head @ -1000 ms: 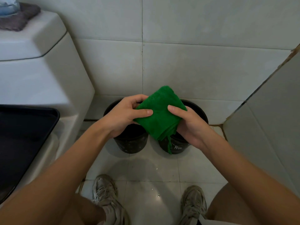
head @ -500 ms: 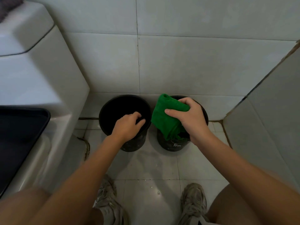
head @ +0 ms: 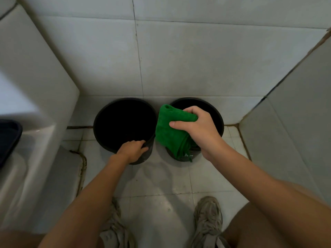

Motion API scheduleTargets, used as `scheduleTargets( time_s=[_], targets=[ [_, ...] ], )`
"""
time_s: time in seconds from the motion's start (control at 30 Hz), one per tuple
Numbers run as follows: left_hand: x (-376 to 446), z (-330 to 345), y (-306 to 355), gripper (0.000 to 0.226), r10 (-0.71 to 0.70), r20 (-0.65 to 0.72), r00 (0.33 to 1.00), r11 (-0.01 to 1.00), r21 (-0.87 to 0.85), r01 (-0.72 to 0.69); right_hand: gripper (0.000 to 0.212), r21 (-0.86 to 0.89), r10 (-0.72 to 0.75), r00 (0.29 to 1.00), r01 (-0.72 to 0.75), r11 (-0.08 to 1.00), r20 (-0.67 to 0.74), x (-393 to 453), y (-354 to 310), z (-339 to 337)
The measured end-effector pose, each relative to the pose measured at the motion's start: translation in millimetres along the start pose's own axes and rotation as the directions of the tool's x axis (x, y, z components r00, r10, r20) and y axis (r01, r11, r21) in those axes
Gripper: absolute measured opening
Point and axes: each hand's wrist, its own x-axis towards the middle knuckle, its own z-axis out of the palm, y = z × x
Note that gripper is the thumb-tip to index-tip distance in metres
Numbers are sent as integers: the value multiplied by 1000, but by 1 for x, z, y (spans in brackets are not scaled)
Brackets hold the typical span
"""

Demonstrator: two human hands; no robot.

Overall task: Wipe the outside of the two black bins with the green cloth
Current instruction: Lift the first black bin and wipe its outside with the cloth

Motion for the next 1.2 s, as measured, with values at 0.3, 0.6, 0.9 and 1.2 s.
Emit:
scheduleTargets(
  time_s=[0.3,0.6,0.9,1.2],
  targets=[
    [-43,-61,14,30,-48,-109,993,957,-291,15,23,210,92,994,-80,974,-51,-5,-6,-4],
    [-150,-130,53,23,-46,-76,996,685,-728,-24,27,-220,-249,962,221,950,-110,-24,-24,-13],
    [-222,-144,55,19,36,-36,999,378,-925,-46,30,-371,-435,900,396,840,-26,-49,-40,-32],
    [-211,-123,69,48,-81,-121,989,110,-988,-111,31,-560,-586,795,559,611,155,-58,-30,-12]
  ],
)
